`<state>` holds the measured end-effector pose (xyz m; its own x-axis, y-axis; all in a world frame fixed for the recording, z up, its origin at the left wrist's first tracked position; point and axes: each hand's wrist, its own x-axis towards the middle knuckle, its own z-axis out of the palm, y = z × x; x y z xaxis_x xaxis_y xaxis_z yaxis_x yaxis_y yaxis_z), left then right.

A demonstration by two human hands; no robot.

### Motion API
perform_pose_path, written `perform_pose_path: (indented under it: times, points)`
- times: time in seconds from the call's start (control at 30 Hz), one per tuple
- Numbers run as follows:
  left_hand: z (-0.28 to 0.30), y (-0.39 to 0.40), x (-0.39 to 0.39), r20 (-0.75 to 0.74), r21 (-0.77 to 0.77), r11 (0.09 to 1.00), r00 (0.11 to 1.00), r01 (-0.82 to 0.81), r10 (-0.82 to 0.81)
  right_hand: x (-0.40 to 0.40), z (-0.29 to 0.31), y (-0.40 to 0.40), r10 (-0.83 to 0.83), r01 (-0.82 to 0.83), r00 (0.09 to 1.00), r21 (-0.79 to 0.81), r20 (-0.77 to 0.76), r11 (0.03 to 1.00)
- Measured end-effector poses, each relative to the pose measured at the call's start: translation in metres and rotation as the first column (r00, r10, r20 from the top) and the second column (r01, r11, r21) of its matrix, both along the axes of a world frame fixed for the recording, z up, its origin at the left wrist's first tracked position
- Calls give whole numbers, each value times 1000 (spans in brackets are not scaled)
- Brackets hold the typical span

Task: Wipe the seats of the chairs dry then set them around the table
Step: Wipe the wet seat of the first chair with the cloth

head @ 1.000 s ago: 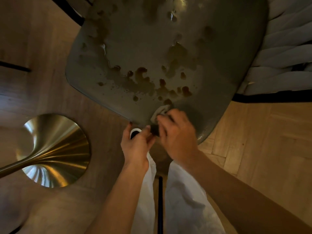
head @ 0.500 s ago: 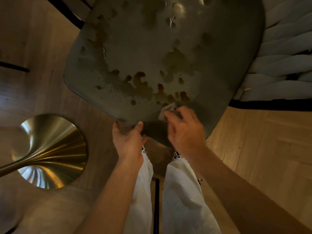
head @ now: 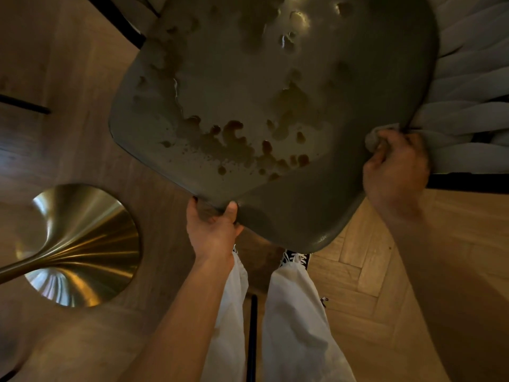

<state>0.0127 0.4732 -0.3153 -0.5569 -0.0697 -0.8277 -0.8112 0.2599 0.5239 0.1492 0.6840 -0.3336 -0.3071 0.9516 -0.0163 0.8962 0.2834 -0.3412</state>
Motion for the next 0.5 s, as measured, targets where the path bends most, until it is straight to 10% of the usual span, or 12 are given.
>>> perform_pose_path:
  times: [0.37,0.5]
  points:
    - [-10,-11,1,-7,40,999,1000,27,-27,-40,10,-113,226,-239,970,-169,-92,956]
    - [-15,-29,3,197,177,972,973,-153,117,-61,11,-163,360,-379,925,-218,-120,899]
